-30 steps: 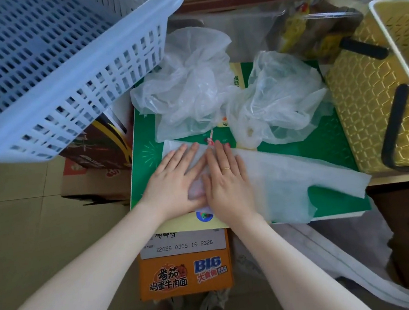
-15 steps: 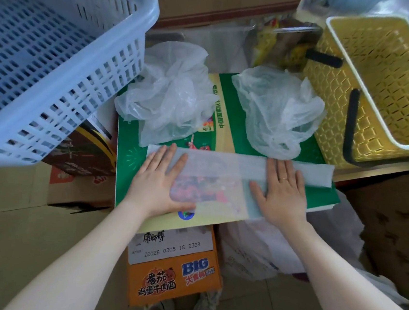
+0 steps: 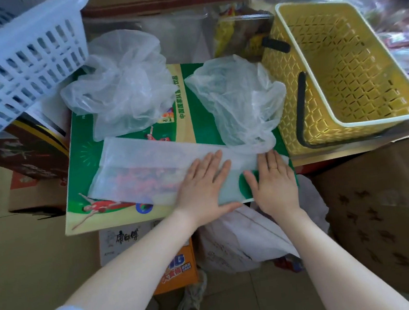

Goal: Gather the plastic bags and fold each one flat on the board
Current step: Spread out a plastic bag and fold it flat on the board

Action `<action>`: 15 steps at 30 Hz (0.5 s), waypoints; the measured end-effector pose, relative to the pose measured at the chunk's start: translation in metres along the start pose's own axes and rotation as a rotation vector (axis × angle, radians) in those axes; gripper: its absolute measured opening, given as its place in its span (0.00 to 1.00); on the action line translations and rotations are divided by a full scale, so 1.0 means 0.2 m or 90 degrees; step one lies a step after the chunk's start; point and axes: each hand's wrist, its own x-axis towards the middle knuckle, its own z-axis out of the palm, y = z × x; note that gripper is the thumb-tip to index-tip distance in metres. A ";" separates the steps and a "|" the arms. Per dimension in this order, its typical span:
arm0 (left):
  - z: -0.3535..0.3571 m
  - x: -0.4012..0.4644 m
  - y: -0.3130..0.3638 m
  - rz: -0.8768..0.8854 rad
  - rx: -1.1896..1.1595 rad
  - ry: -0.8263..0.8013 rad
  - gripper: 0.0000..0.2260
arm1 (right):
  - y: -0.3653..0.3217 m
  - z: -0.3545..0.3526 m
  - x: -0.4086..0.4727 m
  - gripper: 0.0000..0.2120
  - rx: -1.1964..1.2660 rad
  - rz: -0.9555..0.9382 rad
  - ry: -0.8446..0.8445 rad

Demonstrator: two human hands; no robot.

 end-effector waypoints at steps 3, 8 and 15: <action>0.00 -0.05 -0.08 0.026 0.043 -0.040 0.45 | 0.12 -0.04 -0.01 0.25 0.054 0.024 0.045; -0.04 -0.19 -0.10 0.116 0.076 0.036 0.35 | 0.12 -0.11 0.02 0.19 0.158 0.097 0.023; 0.08 -0.32 0.02 0.123 -0.075 0.236 0.16 | 0.01 -0.21 -0.09 0.21 0.389 0.026 -0.256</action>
